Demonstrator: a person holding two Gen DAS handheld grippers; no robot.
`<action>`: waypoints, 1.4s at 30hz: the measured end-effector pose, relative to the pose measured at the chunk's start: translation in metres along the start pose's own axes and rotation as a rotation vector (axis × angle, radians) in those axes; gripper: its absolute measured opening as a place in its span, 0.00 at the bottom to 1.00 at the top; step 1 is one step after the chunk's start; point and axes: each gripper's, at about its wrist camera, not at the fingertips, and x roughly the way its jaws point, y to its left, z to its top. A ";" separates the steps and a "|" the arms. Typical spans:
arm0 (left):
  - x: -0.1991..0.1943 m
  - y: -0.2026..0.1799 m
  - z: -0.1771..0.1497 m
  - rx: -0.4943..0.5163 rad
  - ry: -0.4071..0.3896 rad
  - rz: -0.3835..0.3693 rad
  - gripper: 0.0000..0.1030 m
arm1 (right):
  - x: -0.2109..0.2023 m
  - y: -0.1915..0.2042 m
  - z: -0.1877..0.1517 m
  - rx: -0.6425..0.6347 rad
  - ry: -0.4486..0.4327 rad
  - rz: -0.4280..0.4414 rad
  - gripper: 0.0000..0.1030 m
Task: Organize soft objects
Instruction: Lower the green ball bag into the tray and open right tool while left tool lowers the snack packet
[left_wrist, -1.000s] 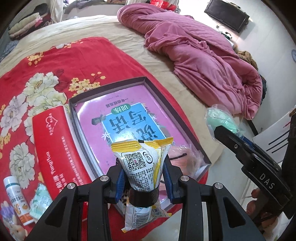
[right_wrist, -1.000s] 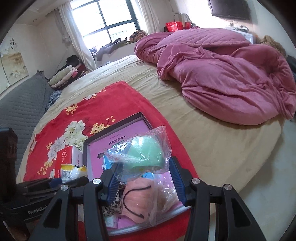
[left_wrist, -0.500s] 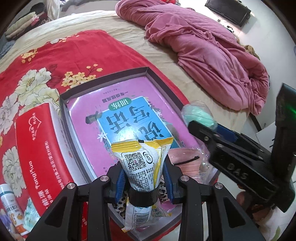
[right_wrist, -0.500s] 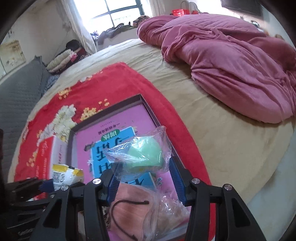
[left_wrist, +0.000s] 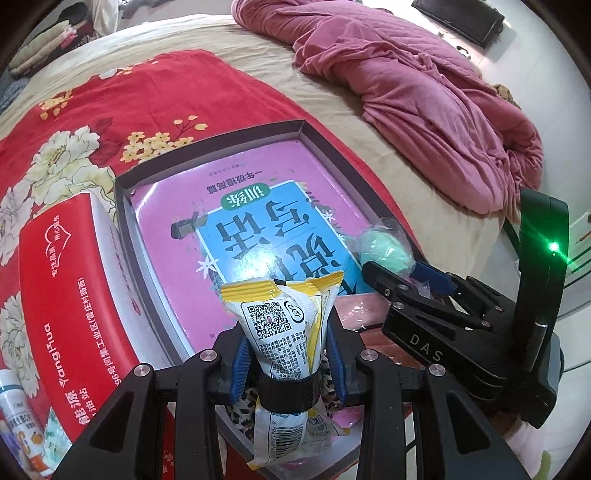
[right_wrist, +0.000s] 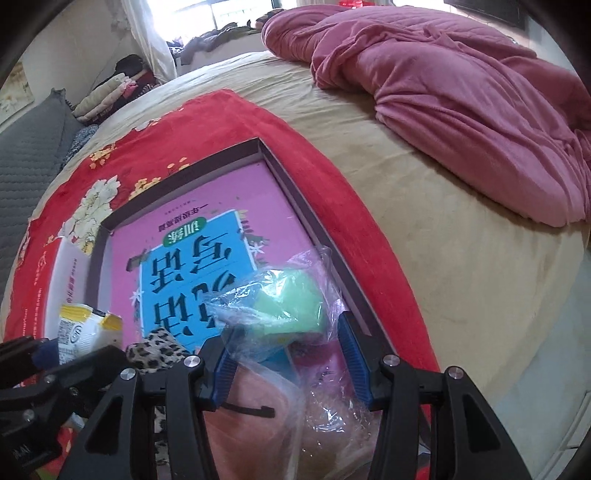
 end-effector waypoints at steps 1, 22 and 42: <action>0.001 0.000 0.000 0.002 0.002 0.002 0.36 | 0.000 -0.001 -0.002 0.001 0.005 -0.005 0.50; 0.006 -0.002 0.003 0.020 0.034 0.020 0.37 | -0.054 -0.024 -0.026 0.110 -0.115 -0.071 0.62; -0.017 -0.008 -0.006 0.047 0.004 0.020 0.57 | -0.085 -0.032 -0.043 0.174 -0.145 -0.049 0.64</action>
